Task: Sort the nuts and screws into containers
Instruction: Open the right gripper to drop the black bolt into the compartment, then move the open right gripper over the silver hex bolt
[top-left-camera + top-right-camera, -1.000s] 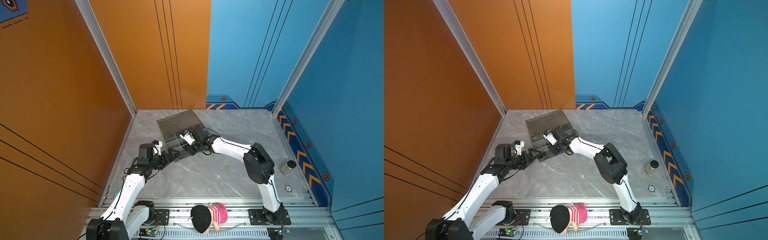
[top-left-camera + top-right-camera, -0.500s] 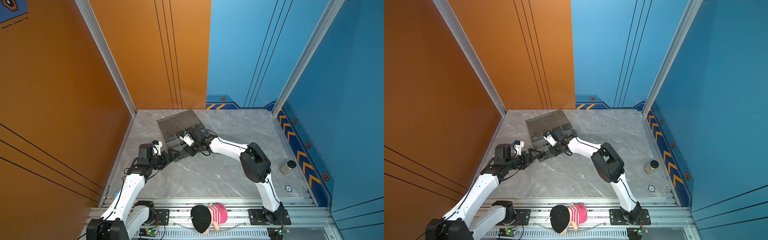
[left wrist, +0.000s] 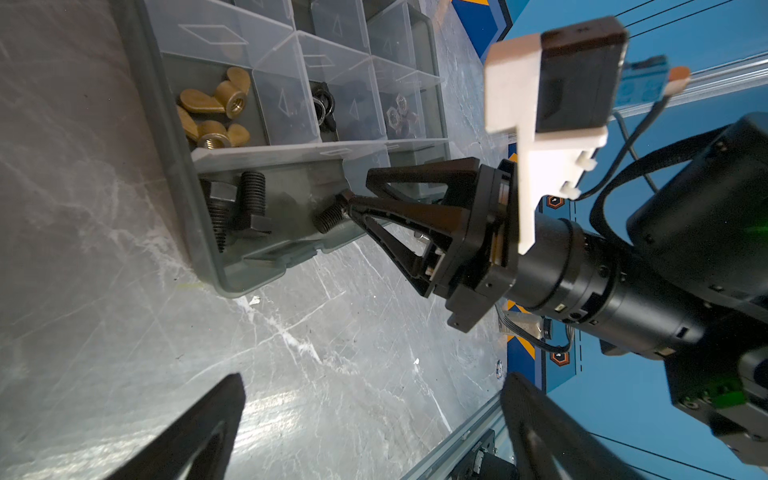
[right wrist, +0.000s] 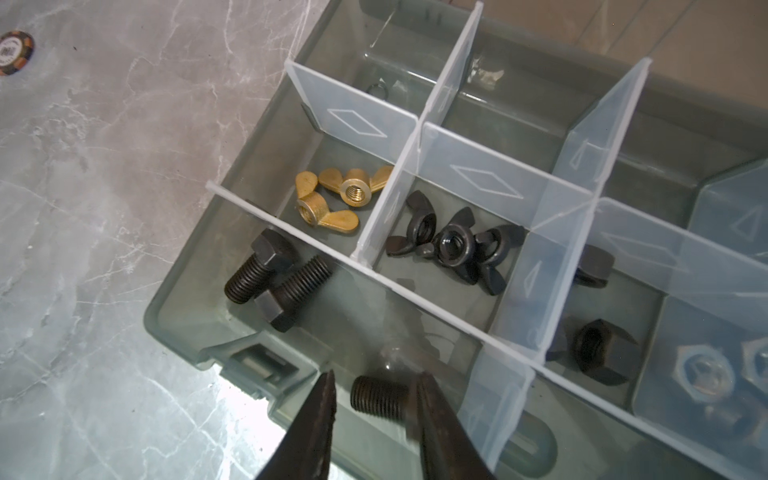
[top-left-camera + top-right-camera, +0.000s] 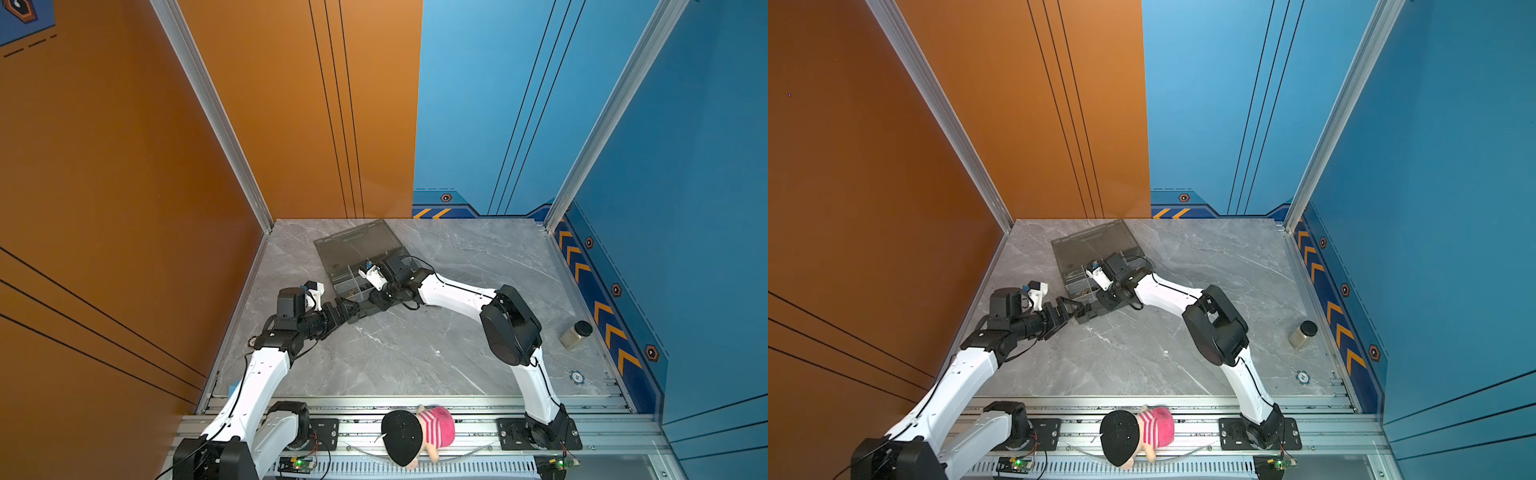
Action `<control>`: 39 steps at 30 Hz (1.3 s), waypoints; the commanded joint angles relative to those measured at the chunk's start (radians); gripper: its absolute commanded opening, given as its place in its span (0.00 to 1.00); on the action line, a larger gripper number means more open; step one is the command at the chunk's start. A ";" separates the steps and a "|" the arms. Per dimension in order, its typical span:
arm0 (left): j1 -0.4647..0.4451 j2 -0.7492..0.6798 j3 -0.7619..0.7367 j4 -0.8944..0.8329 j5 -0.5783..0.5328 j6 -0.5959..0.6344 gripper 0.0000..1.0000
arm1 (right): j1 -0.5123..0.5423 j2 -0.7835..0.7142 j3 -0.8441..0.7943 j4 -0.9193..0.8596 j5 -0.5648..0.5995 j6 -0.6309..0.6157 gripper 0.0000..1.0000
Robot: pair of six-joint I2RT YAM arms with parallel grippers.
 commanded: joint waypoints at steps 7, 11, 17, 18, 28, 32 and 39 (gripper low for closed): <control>0.013 -0.013 -0.018 0.016 0.026 -0.006 0.98 | -0.014 -0.218 -0.094 -0.052 0.026 -0.066 0.39; 0.014 -0.013 -0.021 0.023 0.029 -0.010 0.98 | -0.039 -0.325 -0.179 -0.087 0.039 -0.125 0.40; 0.014 -0.016 -0.019 0.026 0.034 -0.015 0.98 | -0.093 -0.434 -0.282 -0.214 0.106 -0.232 0.44; 0.014 -0.016 -0.020 0.027 0.035 -0.016 0.98 | -0.107 -0.442 -0.289 -0.241 0.117 -0.240 0.44; 0.014 -0.018 -0.021 0.023 0.032 -0.017 0.98 | -0.244 -0.457 -0.345 -0.345 0.119 -0.291 0.45; 0.014 -0.018 -0.023 0.025 0.030 -0.018 0.98 | -0.261 -0.424 -0.346 -0.365 0.145 -0.326 0.45; 0.014 -0.017 -0.024 0.027 0.030 -0.021 0.98 | -0.270 -0.363 -0.349 -0.372 0.128 -0.412 0.46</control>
